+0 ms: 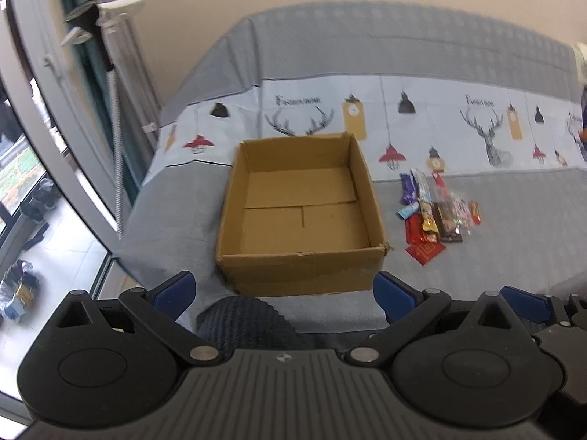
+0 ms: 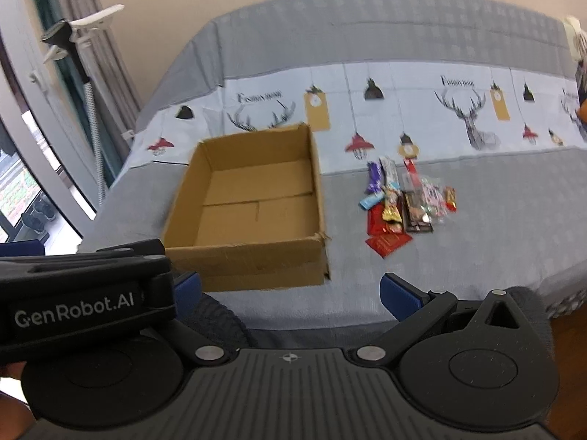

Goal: Organize snacks
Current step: 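Grasp the yellow cartoon bar with the left tool while the right grasps the pink candy bag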

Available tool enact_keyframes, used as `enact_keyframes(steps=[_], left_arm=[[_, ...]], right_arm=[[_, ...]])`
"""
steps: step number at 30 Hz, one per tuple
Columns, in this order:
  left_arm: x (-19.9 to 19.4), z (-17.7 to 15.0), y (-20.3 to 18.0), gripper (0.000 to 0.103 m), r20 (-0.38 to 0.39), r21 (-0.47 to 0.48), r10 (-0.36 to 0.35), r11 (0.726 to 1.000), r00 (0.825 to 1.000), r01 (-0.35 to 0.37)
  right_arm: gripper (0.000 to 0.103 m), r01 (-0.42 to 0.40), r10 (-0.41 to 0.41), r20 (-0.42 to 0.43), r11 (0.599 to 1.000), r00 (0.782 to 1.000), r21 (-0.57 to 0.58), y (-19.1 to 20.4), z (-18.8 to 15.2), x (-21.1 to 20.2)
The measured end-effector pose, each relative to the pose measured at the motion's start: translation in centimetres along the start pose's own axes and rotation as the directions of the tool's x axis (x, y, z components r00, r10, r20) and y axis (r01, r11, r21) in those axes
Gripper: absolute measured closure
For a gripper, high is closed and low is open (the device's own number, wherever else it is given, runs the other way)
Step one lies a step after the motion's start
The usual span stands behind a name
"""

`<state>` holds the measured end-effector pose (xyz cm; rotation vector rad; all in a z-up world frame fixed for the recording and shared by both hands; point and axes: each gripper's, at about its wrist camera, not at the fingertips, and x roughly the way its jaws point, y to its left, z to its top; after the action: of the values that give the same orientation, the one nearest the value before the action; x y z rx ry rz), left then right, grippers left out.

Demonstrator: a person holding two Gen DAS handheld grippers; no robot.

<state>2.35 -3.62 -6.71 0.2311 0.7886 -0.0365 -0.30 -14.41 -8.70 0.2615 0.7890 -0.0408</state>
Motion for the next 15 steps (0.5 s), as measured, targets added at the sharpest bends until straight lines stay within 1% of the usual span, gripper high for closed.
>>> enact_keyframes(steps=[2, 3, 5, 6, 8, 9, 11, 12, 13, 14, 15], left_arm=[[1.5, 0.0, -1.9, 0.000, -0.005, 0.034, -0.010, 0.999, 1.000, 0.010], [2.6, 0.0, -3.0, 0.000, -0.010, 0.053, -0.025, 0.998, 1.000, 0.025], [4.9, 0.1, -5.0, 0.000, -0.031, 0.088, -0.075, 0.993, 0.997, 0.077], [6.6, 0.4, -6.4, 0.000, -0.065, 0.101, -0.110, 0.988, 0.992, 0.117], [8.9, 0.6, -8.1, 0.000, -0.093, 0.093, -0.155, 0.982, 0.983, 0.164], [10.2, 0.8, -9.2, 0.000, -0.088, 0.088, -0.182, 0.978, 0.979, 0.189], [12.6, 1.2, -11.4, 0.000, -0.046, 0.086, -0.236, 0.967, 0.971, 0.239], [13.6, 1.5, -12.3, 0.000, -0.035, 0.091, -0.256, 0.962, 0.966, 0.258], [14.8, 1.9, -13.5, 0.000, -0.028, 0.103, -0.282, 0.954, 0.959, 0.283], [16.1, 2.4, -14.7, 0.000, -0.031, 0.121, -0.305, 0.944, 0.952, 0.306], [17.5, 2.8, -15.9, 0.000, -0.039, 0.131, -0.325, 0.936, 0.945, 0.327]], right_arm=[[0.000, 0.009, -0.009, -0.008, 1.000, 1.000, 0.023, -1.5, -0.1, 1.2], [0.000, 0.018, -0.017, -0.011, 0.999, 1.000, 0.031, -2.4, -0.3, 1.8], [0.000, 0.031, -0.030, -0.013, 0.998, 0.999, 0.050, -4.4, -0.6, 3.3], [0.000, 0.035, -0.034, -0.016, 0.997, 0.999, 0.065, -5.6, -0.9, 4.2], [0.000, 0.038, -0.035, -0.024, 0.992, 0.999, 0.121, -8.4, -1.5, 6.0], [0.000, 0.029, -0.027, -0.011, 0.987, 1.000, 0.159, -10.1, -1.9, 6.8], [0.000, -0.016, 0.001, 0.069, 0.976, 0.998, 0.215, -13.7, -2.8, 8.1], [0.000, -0.024, -0.006, 0.135, 0.974, 0.991, 0.225, -15.6, -3.3, 8.7], [0.000, -0.015, -0.026, 0.190, 0.976, 0.982, 0.215, -17.0, -3.6, 9.2], [0.000, 0.006, -0.047, 0.234, 0.985, 0.971, 0.174, -18.4, -3.8, 9.9], [0.000, 0.037, -0.066, 0.251, 0.993, 0.966, 0.116, -19.4, -3.6, 10.7]])
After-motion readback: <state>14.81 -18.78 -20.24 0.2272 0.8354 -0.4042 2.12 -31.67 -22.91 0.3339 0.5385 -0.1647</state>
